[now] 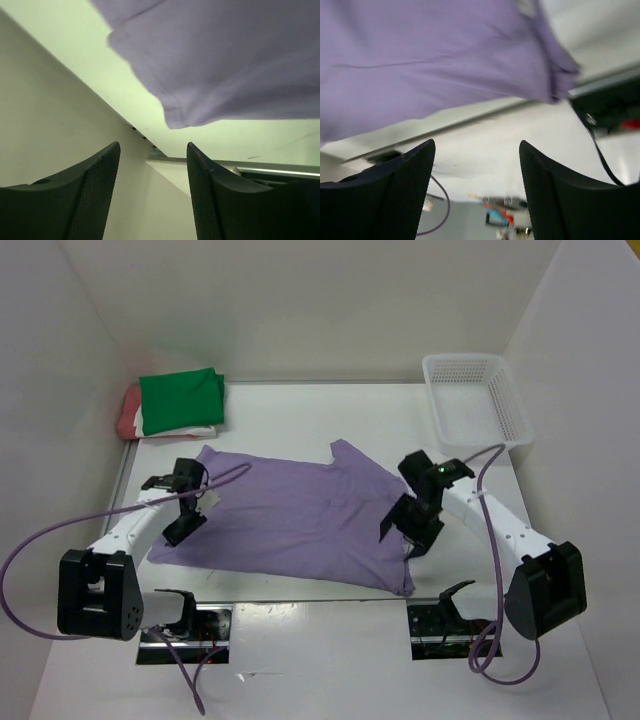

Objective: Fold and stack the t-shirts
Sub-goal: Fold the flattened tshirt in 1/3 of the way, then grap the side of the flattened tshirt furthest away from the robot with both arms

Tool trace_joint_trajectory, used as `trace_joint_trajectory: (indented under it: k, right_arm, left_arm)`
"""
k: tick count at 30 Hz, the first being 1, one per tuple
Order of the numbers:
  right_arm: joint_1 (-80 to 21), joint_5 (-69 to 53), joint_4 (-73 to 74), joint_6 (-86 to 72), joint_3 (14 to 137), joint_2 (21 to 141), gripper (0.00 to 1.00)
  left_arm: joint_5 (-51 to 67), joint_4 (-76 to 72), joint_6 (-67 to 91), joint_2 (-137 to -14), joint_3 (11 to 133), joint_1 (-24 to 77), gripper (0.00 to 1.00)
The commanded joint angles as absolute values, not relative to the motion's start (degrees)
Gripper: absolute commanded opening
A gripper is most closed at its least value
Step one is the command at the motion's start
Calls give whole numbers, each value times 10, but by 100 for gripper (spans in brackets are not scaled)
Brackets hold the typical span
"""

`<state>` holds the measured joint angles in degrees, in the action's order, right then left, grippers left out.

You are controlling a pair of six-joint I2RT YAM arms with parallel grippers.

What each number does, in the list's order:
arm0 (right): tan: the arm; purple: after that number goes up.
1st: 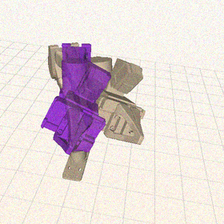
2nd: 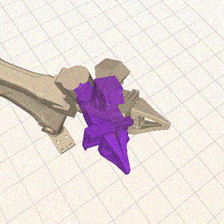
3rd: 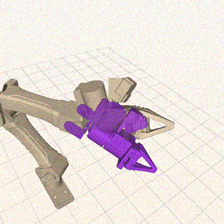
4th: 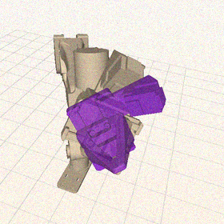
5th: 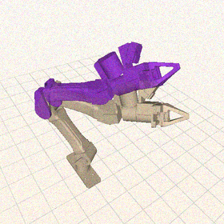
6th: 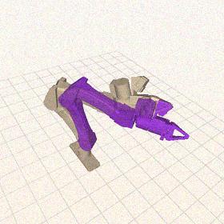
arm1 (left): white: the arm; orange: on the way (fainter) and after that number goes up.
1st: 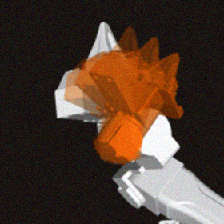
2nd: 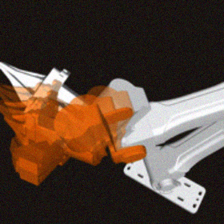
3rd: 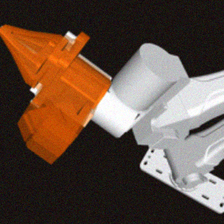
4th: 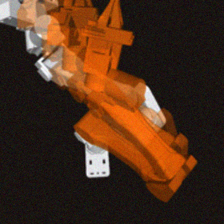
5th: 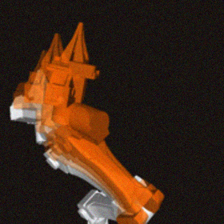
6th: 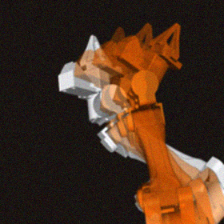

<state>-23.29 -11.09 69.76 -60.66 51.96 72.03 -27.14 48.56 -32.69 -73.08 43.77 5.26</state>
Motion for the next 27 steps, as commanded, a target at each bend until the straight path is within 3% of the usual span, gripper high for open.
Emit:
trace_joint_trajectory:
  k: [1,8,12,16,19,20,21,24,27]
  right_arm:
    - [-237,-44,667,-557,645,754,73]
    - [-206,-24,493,-400,852,964,73]
    - [-180,5,413,-352,935,1077,74]
    - [-174,47,442,-298,1090,1221,76]
    - [-174,69,474,-255,1185,1310,76]
    - [-174,58,479,-248,1202,1327,76]
    - [-174,48,479,-248,1228,1352,76]
    - [-169,12,479,-243,1233,1364,77]
    - [-169,-4,474,-237,1233,1377,77]
  left_arm:
    - [-251,483,-297,-717,476,-23,64]
    - [-159,481,-292,-827,520,-160,65]
    - [-162,471,-280,-892,504,-165,73]
    - [-117,465,-275,-907,504,-165,70]
    - [-117,465,-262,-922,509,-165,39]
    - [-117,465,-257,-922,501,-165,23]
    - [-123,465,-257,-928,490,-165,16]
    - [-156,465,-245,-916,472,-165,0]
    - [-179,482,-251,-891,454,-165,0]
